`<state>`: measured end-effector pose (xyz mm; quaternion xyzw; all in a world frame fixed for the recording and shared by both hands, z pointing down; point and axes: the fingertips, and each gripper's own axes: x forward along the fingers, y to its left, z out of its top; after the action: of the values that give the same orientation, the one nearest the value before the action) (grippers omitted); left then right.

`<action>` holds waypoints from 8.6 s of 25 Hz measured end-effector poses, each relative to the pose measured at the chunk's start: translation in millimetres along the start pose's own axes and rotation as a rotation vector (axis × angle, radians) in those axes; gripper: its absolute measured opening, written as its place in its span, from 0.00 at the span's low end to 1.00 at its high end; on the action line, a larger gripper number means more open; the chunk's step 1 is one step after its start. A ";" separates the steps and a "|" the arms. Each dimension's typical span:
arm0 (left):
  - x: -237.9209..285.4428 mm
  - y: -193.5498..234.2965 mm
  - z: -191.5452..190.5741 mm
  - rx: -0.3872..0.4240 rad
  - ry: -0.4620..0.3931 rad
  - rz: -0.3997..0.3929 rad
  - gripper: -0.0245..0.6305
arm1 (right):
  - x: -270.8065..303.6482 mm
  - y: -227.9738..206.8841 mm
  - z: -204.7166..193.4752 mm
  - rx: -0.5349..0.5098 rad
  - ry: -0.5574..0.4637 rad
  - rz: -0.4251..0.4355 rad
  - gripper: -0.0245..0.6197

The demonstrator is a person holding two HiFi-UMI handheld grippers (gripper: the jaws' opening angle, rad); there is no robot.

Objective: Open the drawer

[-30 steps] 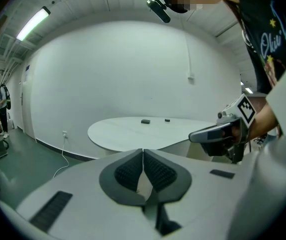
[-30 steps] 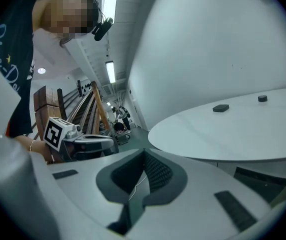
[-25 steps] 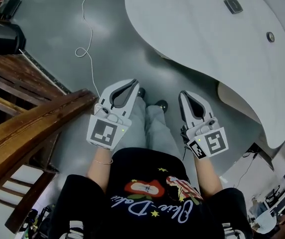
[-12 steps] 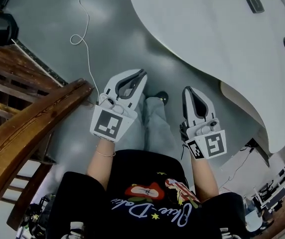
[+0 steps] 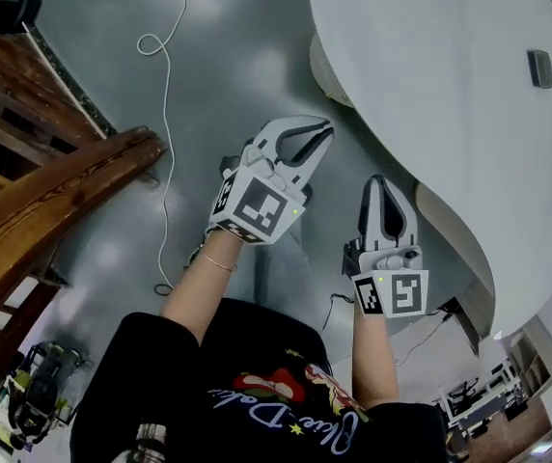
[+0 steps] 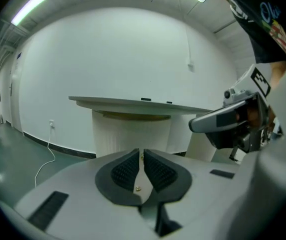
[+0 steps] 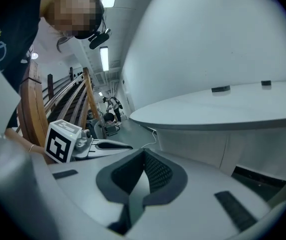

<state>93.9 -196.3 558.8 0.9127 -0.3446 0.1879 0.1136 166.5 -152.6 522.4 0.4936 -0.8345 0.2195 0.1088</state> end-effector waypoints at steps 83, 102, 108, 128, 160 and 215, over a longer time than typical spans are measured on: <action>57.1 -32.7 -89.7 -0.163 0.116 -0.035 0.19 | -34.8 -12.0 -16.4 0.064 -0.005 -0.223 0.03; 15.8 -46.2 -109.9 -0.158 0.166 -0.106 0.19 | -73.0 19.2 -23.1 0.126 -0.068 -0.358 0.03; 7.9 -48.3 -112.7 -0.153 0.172 -0.113 0.19 | -83.6 24.3 -20.2 0.139 -0.090 -0.397 0.03; -11.7 -59.5 -121.4 -0.152 0.169 -0.109 0.19 | -110.2 40.5 -33.0 0.162 -0.086 -0.394 0.03; -32.3 -68.3 -130.4 -0.132 0.191 -0.135 0.19 | -114.0 59.9 -33.1 0.177 -0.088 -0.370 0.03; -66.1 -78.6 -144.4 -0.129 0.214 -0.126 0.19 | -111.1 70.8 -27.8 0.150 -0.080 -0.306 0.03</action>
<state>62.8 -50.9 655.3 0.8980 -0.2839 0.2543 0.2197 158.1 -23.7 484.2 0.6300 -0.7345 0.2422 0.0706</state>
